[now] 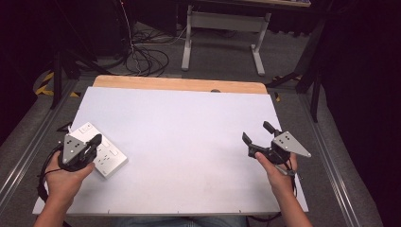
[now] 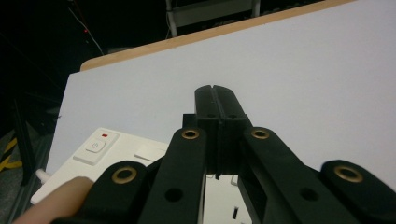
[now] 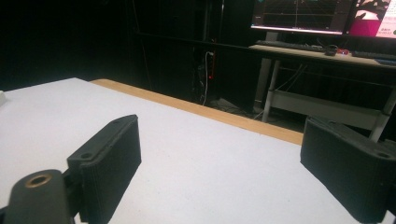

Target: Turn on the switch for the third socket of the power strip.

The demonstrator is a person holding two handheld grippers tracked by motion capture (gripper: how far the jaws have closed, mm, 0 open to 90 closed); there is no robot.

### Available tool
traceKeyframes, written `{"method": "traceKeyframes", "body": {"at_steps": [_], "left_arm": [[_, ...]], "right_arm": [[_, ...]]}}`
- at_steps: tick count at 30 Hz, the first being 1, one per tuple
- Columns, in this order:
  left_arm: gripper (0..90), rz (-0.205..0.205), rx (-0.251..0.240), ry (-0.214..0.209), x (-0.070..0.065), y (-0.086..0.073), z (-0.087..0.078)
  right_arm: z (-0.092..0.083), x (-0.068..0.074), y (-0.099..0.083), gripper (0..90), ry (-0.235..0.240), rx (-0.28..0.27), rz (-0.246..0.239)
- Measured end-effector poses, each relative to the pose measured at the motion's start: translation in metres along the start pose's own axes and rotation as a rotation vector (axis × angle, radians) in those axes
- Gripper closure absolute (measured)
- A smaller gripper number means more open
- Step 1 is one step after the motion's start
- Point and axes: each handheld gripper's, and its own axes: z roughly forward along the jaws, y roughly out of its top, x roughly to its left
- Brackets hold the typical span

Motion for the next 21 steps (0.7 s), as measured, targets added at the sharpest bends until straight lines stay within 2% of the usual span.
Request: {"method": "traceKeyframes", "body": {"at_steps": [14,21], "left_arm": [[89.9,0.004,0.025,-0.015,-0.0014,-0.0008,0.0034],[89.8,0.023,0.058,-0.031,-0.0031,-0.0024,0.0072]], "right_arm": [[0.0003,0.0001,-0.0002,12.7,0.001,0.002,0.001],[0.0006,0.0002,-0.0003,12.7,0.002,-0.001,0.003]]}}
